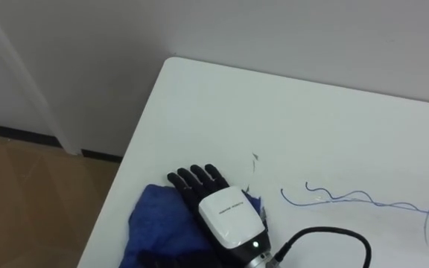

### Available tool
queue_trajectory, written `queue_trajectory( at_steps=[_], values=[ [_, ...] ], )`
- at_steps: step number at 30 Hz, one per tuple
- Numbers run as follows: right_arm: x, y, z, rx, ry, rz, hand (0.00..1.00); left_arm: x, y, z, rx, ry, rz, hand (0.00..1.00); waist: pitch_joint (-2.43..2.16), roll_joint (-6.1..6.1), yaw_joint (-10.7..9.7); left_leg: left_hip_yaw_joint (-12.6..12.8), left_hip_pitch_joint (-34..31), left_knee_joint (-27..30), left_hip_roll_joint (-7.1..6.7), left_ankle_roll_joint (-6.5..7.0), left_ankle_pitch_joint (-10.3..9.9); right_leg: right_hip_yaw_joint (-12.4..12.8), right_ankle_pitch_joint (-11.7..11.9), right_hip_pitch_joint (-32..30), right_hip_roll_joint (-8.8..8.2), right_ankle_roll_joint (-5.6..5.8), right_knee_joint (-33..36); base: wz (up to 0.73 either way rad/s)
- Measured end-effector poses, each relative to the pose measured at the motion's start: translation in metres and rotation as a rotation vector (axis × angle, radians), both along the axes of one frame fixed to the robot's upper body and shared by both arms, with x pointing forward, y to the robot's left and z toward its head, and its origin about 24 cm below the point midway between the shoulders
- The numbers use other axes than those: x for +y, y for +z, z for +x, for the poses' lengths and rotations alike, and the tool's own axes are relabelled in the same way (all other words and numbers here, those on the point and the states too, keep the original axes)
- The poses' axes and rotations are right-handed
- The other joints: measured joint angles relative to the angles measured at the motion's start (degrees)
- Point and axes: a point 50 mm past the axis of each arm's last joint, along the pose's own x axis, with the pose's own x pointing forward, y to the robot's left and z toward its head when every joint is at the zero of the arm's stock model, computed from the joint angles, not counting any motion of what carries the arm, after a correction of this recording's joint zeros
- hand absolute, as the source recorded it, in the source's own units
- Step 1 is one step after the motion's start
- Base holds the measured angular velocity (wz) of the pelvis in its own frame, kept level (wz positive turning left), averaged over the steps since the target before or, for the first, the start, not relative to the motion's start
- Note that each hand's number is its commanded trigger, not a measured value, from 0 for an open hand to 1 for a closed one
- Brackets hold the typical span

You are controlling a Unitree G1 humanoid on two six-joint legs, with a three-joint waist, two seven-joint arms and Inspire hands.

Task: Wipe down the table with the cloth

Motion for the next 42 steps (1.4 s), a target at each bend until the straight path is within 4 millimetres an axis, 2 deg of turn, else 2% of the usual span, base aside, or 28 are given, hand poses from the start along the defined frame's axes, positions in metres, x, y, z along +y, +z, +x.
queue_trajectory(
  at_steps=[11, 12, 13, 14, 20, 25, 33, 35, 38, 42],
  values=[
    [-0.001, -0.006, -0.002, 0.038, -0.012, 0.008, 0.00, 0.001, -0.001, -0.003, 0.012, 0.009, 0.003, 0.00, -0.08, 0.01, 0.3, -0.3, -1.4, 0.4, 0.00, 0.00, 0.0, -0.7, 0.0, -0.6, -0.12, -0.01, -0.2, 0.06],
    [-0.001, -0.006, -0.002, 0.038, -0.013, 0.011, 0.06, 0.000, -0.001, -0.003, 0.011, 0.008, 0.003, 0.00, -0.11, 0.00, 0.3, -0.3, -1.7, 0.5, 0.00, 0.00, 0.0, -0.7, 0.0, -0.8, -0.12, -0.01, -0.2, 0.04],
    [0.000, -0.006, -0.001, 0.037, -0.012, 0.013, 0.74, 0.000, -0.001, -0.002, 0.011, 0.008, 0.003, 0.00, -0.09, -0.01, 0.3, -0.4, -2.3, 0.9, -0.02, 0.00, 0.0, -0.8, 0.0, -1.2, -0.14, -0.02, -0.2, 0.07],
    [0.000, -0.005, -0.001, 0.037, -0.014, 0.017, 1.00, 0.000, -0.001, -0.002, 0.008, 0.008, 0.004, 0.00, -0.12, -0.03, 0.2, -0.5, -3.0, 1.1, -0.02, 0.00, 0.0, -1.0, 0.0, -1.6, -0.17, -0.03, -0.1, 0.07],
    [0.002, -0.002, 0.005, -0.033, -0.016, 0.048, 1.00, -0.001, 0.001, 0.010, -0.007, -0.013, 0.009, 0.00, -0.12, 0.05, 0.0, -0.7, -4.9, 1.8, -0.01, 0.00, 0.0, -1.5, 0.1, -3.1, -0.25, -0.15, 0.2, 0.05],
    [0.004, 0.008, 0.020, -0.131, -0.022, 0.075, 1.00, -0.006, 0.002, 0.021, -0.032, -0.024, -0.001, 0.00, -0.22, -0.09, 0.1, -0.6, -5.5, 2.0, -0.17, 0.01, 0.0, -2.5, 0.1, -3.5, -0.57, -0.12, 0.1, 0.05],
    [0.010, 0.012, 0.013, -0.127, -0.033, 0.171, 1.00, -0.008, 0.001, 0.020, -0.024, -0.021, -0.009, 0.00, -0.20, 0.81, -0.2, -0.5, -5.6, 2.0, -0.18, 0.04, 0.0, -3.9, 0.1, -3.3, -0.86, -0.11, 0.2, 0.05],
    [0.010, 0.010, 0.011, -0.116, -0.042, 0.177, 1.00, -0.009, 0.001, 0.020, -0.023, -0.009, -0.014, 0.00, 0.00, 1.29, -0.2, -0.2, -5.1, 2.0, -0.18, 0.04, 0.0, -3.9, 0.1, -2.9, -0.90, -0.10, 0.2, -0.04],
    [0.009, 0.009, 0.008, -0.102, -0.049, 0.179, 1.00, -0.008, 0.000, 0.018, -0.017, -0.006, -0.013, 0.00, -0.22, 1.72, -0.2, 0.1, -4.8, 2.0, -0.18, 0.04, 0.0, -3.7, 0.1, -2.6, -0.91, -0.09, 0.2, -0.03],
    [0.007, 0.008, 0.007, -0.090, -0.057, 0.179, 1.00, -0.008, 0.000, 0.017, -0.015, -0.005, -0.013, 0.00, -0.25, 1.77, -0.2, 0.3, -4.3, 2.0, -0.19, 0.15, 0.1, -3.6, 0.1, -2.5, -0.91, -0.08, 0.2, -0.01]
  ],
)
